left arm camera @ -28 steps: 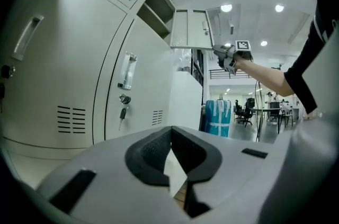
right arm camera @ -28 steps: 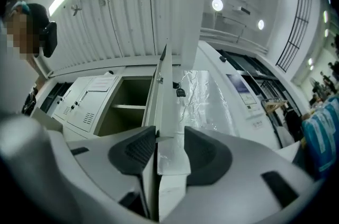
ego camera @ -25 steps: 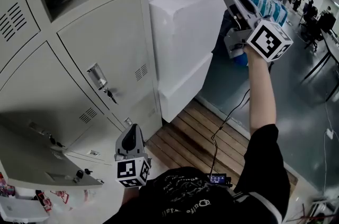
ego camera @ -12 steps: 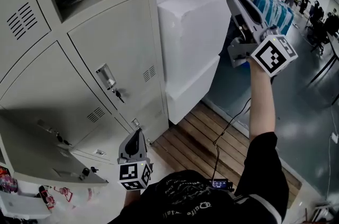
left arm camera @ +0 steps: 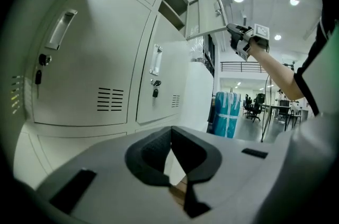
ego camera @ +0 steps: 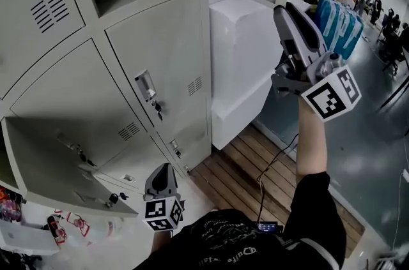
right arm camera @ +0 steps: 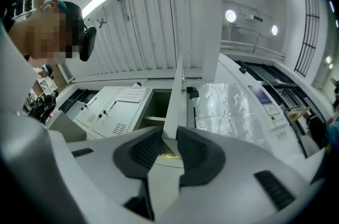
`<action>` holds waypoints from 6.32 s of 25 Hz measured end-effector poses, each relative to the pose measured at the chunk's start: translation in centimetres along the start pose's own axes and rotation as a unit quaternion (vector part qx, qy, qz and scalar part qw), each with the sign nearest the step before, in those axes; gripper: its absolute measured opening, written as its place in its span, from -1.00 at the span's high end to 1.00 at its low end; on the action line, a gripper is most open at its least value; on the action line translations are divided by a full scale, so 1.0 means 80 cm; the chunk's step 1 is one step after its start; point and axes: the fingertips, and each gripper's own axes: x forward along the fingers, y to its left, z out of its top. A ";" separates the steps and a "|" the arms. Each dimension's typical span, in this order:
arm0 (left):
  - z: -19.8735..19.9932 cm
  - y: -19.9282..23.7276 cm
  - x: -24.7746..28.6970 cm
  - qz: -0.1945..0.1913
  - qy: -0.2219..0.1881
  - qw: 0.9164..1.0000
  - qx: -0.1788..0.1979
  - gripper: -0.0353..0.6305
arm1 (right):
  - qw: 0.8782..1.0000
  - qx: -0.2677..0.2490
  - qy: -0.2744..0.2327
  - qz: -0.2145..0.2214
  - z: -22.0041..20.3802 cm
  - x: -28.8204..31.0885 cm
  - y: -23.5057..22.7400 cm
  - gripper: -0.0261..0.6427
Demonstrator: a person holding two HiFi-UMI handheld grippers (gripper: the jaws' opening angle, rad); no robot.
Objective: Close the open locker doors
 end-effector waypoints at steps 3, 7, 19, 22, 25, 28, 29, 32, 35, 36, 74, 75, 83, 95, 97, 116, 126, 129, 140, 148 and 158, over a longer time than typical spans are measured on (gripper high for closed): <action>-0.008 -0.002 -0.010 0.001 0.002 1.000 -0.001 0.87 | 1.000 0.008 -0.012 0.025 -0.002 0.007 0.030 0.64; -0.010 -0.009 -0.025 0.000 -0.018 1.000 -0.003 0.87 | 0.997 0.034 -0.040 0.049 -0.005 0.018 0.060 0.63; -0.011 0.010 -0.062 0.032 -0.044 0.999 0.000 0.87 | 0.992 0.067 -0.025 0.100 -0.026 0.062 0.134 0.74; -0.011 0.014 -0.066 0.035 -0.047 0.998 -0.002 0.87 | 0.992 0.068 -0.022 0.105 -0.032 0.075 0.149 0.75; -0.010 0.016 -0.072 0.036 -0.051 0.998 -0.002 0.87 | 0.991 0.068 -0.016 0.113 -0.042 0.088 0.164 0.76; -0.009 0.019 -0.073 0.035 -0.056 0.998 -0.001 0.87 | 0.987 0.087 -0.015 0.134 -0.052 0.103 0.177 0.77; -0.009 0.020 -0.074 0.034 -0.056 0.998 -0.003 0.87 | 0.985 0.096 -0.014 0.143 -0.055 0.108 0.181 0.78; -0.010 0.024 -0.075 0.037 -0.058 0.998 -0.010 0.87 | 0.983 0.093 -0.009 0.157 -0.065 0.122 0.194 0.78; -0.008 0.029 -0.074 0.043 -0.062 0.997 -0.011 0.87 | 0.985 0.066 -0.003 0.162 -0.073 0.136 0.206 0.78; -0.008 0.030 -0.074 0.043 -0.062 0.997 -0.010 0.87 | 0.985 0.061 -0.002 0.164 -0.076 0.140 0.209 0.78; 0.006 0.063 -0.066 0.090 -0.089 0.992 -0.001 0.87 | 0.983 0.074 0.101 0.133 -0.169 0.281 0.196 0.87; 0.006 0.064 -0.065 0.090 -0.089 0.992 -0.001 0.87 | 0.983 0.079 0.100 0.133 -0.168 0.282 0.196 0.87; 0.002 0.045 -0.083 0.084 -0.084 0.993 0.009 0.87 | 0.982 0.075 0.108 0.139 -0.191 0.236 0.212 0.86; 0.007 0.034 -0.142 0.076 -0.104 0.992 -0.011 0.87 | 0.896 0.194 0.170 0.362 -0.214 0.069 0.411 0.54; 0.007 0.032 -0.158 0.078 -0.112 0.991 -0.008 0.87 | 0.874 0.220 0.169 0.398 -0.207 0.041 0.453 0.50; -0.045 0.113 -0.326 0.286 -0.098 0.953 -0.031 0.87 | 0.837 0.219 0.211 0.455 -0.217 -0.064 0.599 0.47; -0.065 0.155 -0.354 0.342 -0.084 0.935 -0.047 0.87 | 0.836 0.238 0.210 0.448 -0.221 -0.069 0.620 0.63; -0.074 0.170 -0.369 0.354 -0.082 0.930 -0.050 0.87 | 0.840 0.221 0.195 0.455 -0.218 -0.072 0.643 0.65; -0.105 0.225 -0.442 0.395 -0.055 0.914 -0.066 0.87 | 0.832 0.228 0.172 0.476 -0.208 -0.065 0.740 0.70; -0.127 0.270 -0.480 0.390 -0.038 0.917 -0.077 0.87 | 0.845 0.199 0.170 0.465 -0.212 -0.047 0.807 0.72; -0.138 0.303 -0.512 0.376 -0.036 0.923 -0.079 0.87 | 0.858 0.157 0.183 0.453 -0.241 0.001 0.874 0.85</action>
